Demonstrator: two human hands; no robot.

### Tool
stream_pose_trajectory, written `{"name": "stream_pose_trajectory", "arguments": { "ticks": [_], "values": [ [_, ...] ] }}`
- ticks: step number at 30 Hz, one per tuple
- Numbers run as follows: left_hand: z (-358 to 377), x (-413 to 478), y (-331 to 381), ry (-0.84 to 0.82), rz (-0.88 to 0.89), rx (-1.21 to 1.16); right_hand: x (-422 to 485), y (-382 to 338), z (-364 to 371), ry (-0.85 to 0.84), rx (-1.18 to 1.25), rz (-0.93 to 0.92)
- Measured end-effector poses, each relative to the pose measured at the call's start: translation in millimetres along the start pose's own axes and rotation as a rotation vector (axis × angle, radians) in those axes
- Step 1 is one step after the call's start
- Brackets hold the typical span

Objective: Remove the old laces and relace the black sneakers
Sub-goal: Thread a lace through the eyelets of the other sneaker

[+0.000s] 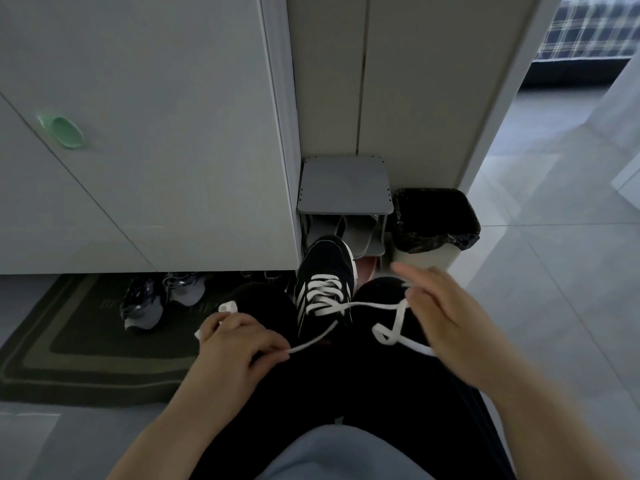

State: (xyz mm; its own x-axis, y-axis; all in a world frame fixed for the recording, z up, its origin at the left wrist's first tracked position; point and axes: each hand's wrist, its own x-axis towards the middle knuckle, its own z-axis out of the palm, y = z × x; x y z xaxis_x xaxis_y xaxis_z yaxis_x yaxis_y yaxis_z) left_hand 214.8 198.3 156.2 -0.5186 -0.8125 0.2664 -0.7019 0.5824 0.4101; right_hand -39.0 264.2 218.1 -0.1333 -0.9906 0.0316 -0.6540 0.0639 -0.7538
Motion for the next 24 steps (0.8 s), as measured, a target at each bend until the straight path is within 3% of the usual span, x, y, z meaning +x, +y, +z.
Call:
{"name": "stream_pose_trajectory", "arguments": {
  "ticks": [4,11,17,24],
  "values": [
    [-17,16,-6,0.128,-0.123,-0.017,4,-3,25,-0.168,-0.085,-0.167],
    [1,29,32,0.211,-0.175,0.053,10,21,47,-0.075,-0.033,-0.002],
    [42,14,53,0.073,-0.133,0.12,13,20,53,-0.006,0.005,-0.062],
    [53,22,52,0.163,-0.165,0.05,17,21,54,0.024,0.022,-0.041]
  ]
}}
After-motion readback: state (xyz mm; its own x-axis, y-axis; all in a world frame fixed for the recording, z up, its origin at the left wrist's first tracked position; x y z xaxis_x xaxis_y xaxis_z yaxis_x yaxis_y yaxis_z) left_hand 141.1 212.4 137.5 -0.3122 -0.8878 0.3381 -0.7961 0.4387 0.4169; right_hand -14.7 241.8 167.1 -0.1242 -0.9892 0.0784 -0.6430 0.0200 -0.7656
